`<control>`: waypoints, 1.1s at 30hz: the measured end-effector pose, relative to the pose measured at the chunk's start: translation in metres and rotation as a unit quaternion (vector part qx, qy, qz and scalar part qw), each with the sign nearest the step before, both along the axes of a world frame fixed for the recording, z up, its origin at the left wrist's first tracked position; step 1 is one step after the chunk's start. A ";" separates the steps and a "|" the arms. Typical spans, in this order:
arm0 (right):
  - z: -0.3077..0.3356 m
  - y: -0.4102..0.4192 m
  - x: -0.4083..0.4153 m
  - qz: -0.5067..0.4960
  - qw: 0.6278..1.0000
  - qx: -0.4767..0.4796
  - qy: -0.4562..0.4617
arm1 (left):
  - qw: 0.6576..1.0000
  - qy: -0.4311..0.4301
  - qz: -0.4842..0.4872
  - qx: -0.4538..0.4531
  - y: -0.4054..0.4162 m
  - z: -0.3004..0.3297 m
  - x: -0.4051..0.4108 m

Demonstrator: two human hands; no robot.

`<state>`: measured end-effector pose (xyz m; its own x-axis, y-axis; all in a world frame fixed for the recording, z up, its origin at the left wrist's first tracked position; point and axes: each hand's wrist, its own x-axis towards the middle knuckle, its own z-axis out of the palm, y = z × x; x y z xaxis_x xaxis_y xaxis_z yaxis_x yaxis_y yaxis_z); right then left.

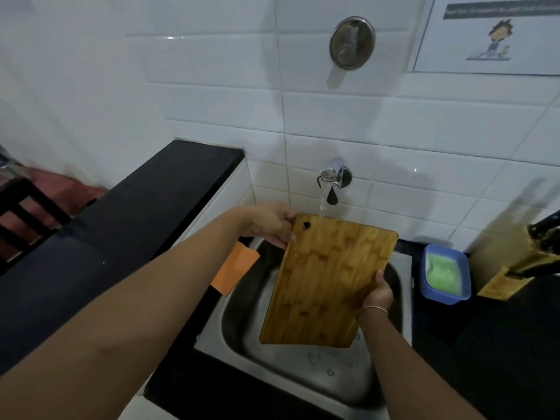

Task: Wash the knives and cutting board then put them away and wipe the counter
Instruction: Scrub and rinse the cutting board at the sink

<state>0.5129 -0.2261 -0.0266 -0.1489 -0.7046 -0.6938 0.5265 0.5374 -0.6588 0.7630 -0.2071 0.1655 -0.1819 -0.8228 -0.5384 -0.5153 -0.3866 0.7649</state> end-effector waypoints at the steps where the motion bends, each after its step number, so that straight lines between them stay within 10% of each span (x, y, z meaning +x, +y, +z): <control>1: -0.001 0.002 0.000 0.002 1.000 0.008 0.006 | 1.000 0.013 0.019 -0.009 0.004 -0.005 -0.002; 19: 0.009 0.007 -0.002 0.001 1.000 -0.025 0.003 | 0.985 0.101 0.121 -0.073 0.017 -0.014 -0.013; 33: 0.037 0.024 0.016 0.065 0.934 -0.282 0.209 | 0.962 0.024 0.271 -0.004 0.043 -0.041 0.023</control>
<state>0.5289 -0.2024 0.0101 -0.2108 -0.9717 -0.1065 0.1138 0.0838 -0.9900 0.7862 -0.1644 0.1243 0.2507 -0.8074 -0.5342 -0.2031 -0.5834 0.7864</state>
